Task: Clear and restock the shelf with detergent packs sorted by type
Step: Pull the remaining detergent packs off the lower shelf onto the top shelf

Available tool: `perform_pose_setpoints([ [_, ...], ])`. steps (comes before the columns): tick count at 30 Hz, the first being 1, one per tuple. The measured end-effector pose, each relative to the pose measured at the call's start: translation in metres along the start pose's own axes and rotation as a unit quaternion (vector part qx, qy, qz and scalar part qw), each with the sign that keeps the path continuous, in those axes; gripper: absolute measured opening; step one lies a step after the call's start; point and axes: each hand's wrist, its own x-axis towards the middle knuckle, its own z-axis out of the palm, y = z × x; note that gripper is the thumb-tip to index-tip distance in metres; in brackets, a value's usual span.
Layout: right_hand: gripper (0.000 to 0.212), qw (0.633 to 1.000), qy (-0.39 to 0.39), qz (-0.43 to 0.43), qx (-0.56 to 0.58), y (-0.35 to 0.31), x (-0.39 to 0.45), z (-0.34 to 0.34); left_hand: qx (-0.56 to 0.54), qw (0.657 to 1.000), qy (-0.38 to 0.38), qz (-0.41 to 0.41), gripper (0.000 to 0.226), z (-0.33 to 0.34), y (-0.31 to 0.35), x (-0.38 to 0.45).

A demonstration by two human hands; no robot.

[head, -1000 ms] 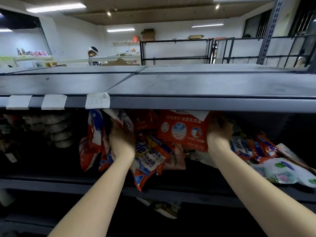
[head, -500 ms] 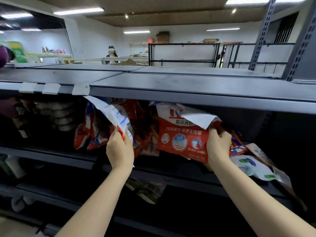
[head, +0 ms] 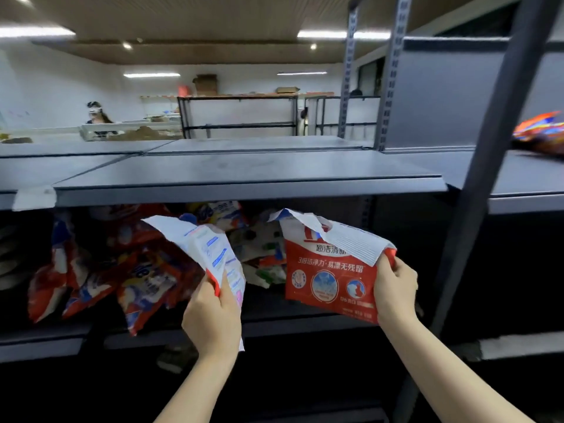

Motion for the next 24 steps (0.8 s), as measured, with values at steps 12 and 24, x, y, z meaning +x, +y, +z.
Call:
perform_pose_setpoints([
  [12, 0.027, 0.986, 0.134, -0.096, 0.014, -0.028, -0.014, -0.156, -0.128, 0.983, -0.087, 0.099, 0.032, 0.013, 0.115, -0.091],
  [24, 0.04, 0.939, 0.296, -0.166, 0.059, -0.053, 0.047, -0.349, -0.281, 0.942, -0.126, 0.131, 0.043, 0.066, 0.273, -0.188],
])
